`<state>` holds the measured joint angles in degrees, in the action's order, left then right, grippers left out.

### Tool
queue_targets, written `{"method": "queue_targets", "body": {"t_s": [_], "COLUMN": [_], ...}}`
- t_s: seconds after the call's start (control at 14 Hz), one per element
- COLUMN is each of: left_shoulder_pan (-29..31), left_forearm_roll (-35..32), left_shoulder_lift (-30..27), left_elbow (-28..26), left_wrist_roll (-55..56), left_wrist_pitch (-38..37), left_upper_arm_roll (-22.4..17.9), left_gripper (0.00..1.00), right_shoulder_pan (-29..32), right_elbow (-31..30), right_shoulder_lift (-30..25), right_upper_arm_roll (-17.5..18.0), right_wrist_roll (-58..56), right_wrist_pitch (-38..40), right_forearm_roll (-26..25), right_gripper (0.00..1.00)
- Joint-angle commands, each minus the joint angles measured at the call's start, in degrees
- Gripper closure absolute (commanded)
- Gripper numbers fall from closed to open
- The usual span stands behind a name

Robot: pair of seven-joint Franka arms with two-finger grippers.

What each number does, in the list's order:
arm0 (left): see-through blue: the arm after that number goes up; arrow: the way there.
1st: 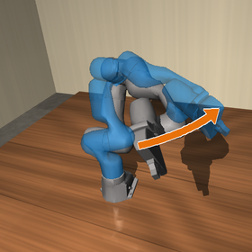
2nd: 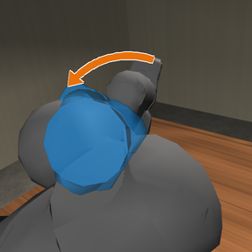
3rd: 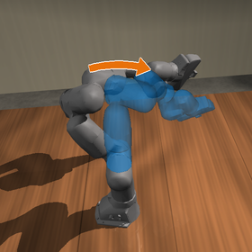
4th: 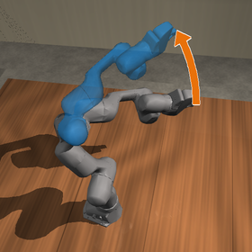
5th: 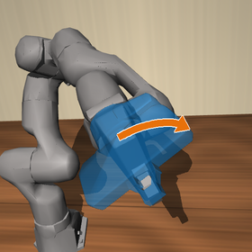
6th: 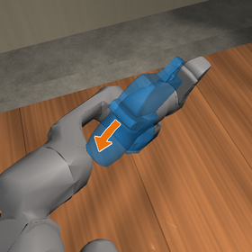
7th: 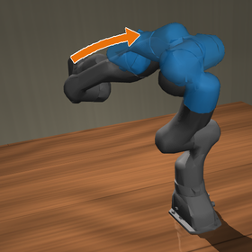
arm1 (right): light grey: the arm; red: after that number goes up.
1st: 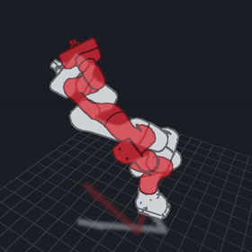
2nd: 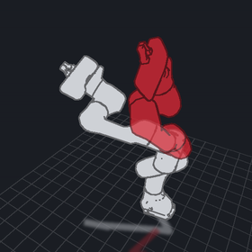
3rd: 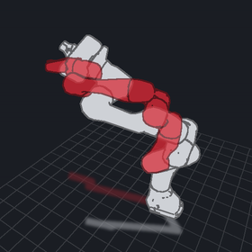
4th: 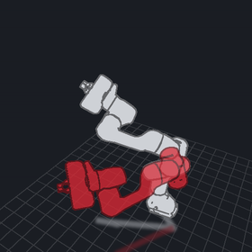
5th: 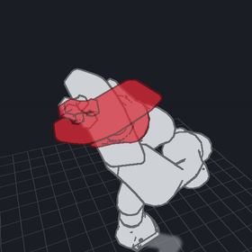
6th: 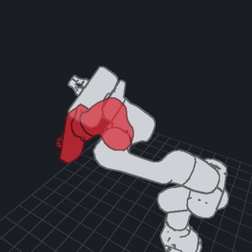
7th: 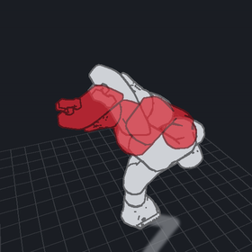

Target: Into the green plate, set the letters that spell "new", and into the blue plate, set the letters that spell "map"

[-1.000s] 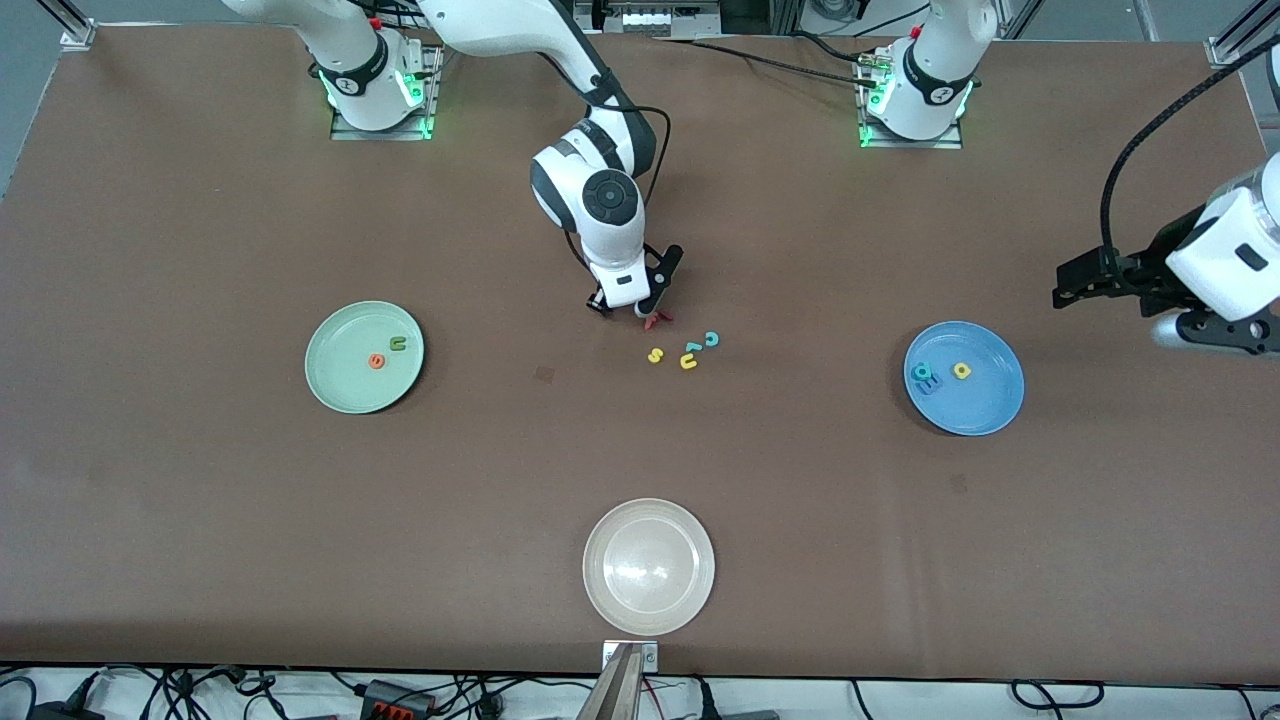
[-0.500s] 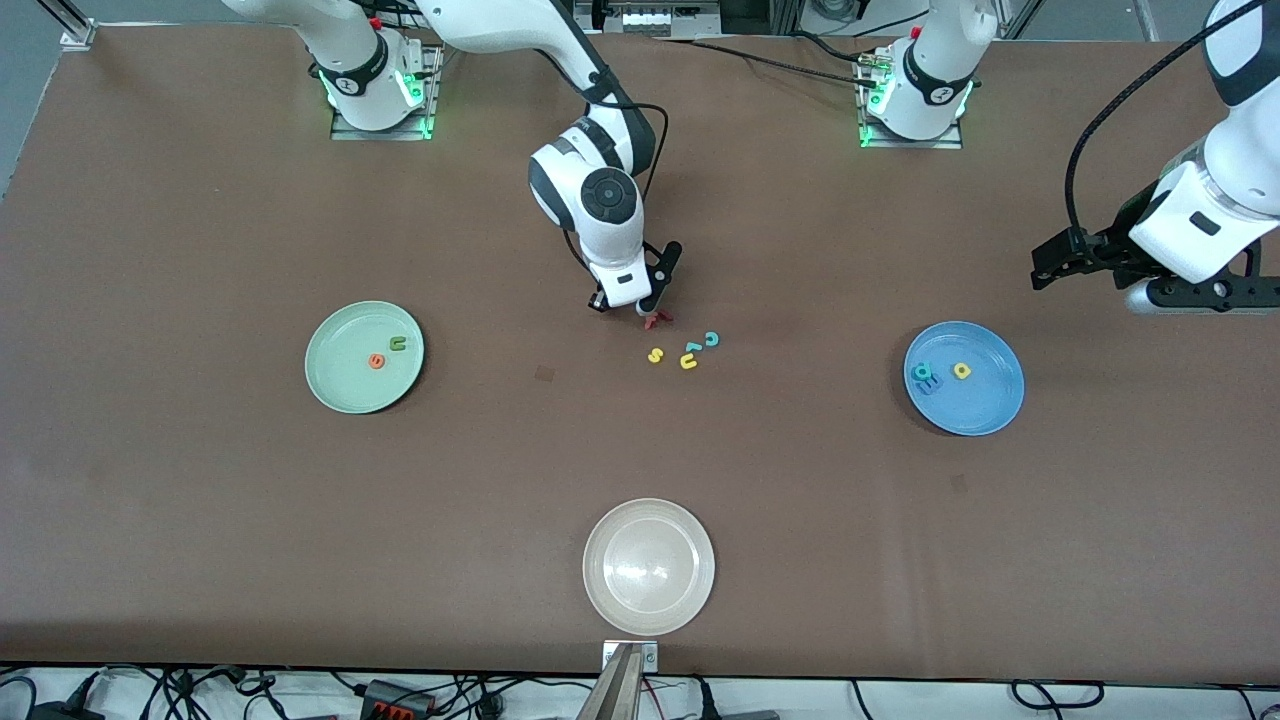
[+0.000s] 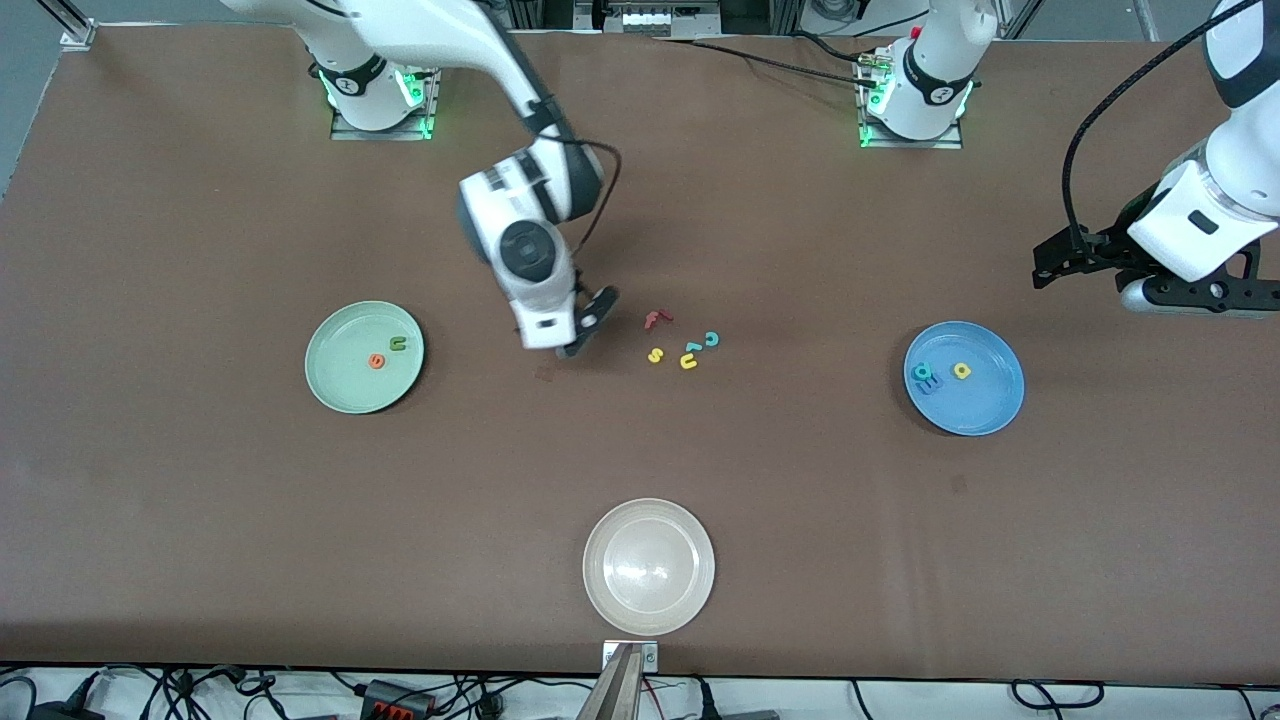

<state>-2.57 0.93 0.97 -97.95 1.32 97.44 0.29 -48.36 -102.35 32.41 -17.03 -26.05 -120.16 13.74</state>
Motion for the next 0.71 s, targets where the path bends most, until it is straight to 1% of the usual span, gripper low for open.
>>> {"method": "queue_targets", "body": {"t_s": [0.0, 0.14, 0.36, 0.64], "left_shoulder_pan": [0.47, 0.38, 0.2, -0.15], "left_forearm_roll": [1.0, 1.0, 1.0, 0.91], "left_shoulder_lift": [-1.24, -1.24, -1.24, -0.98], "left_elbow": [-0.48, -0.4, -0.4, 0.83], "left_wrist_roll": [-1.84, -1.93, -1.85, -1.85], "left_wrist_pitch": [0.21, 0.12, -0.15, -0.67], "left_upper_arm_roll": [0.5, 0.51, 0.51, 0.51], "left_gripper": [0.0, 0.0, 0.0, 0.0], "right_shoulder_pan": [6.86, 11.77, 18.28, 24.35], "right_elbow": [-1.1, -2.06, -3.65, -5.14], "right_shoulder_lift": [-1.47, -1.3, -1.3, -1.39], "right_upper_arm_roll": [-1.6, -3.79, -4.85, -5.21], "right_wrist_roll": [-0.94, -1.29, -0.85, -1.2], "right_wrist_pitch": [3.43, 3.7, 4.93, 7.57], "right_forearm_roll": [0.67, 0.41, 0.59, 0.68], "right_gripper": [0.95, 0.95, 0.95, 0.94]}}
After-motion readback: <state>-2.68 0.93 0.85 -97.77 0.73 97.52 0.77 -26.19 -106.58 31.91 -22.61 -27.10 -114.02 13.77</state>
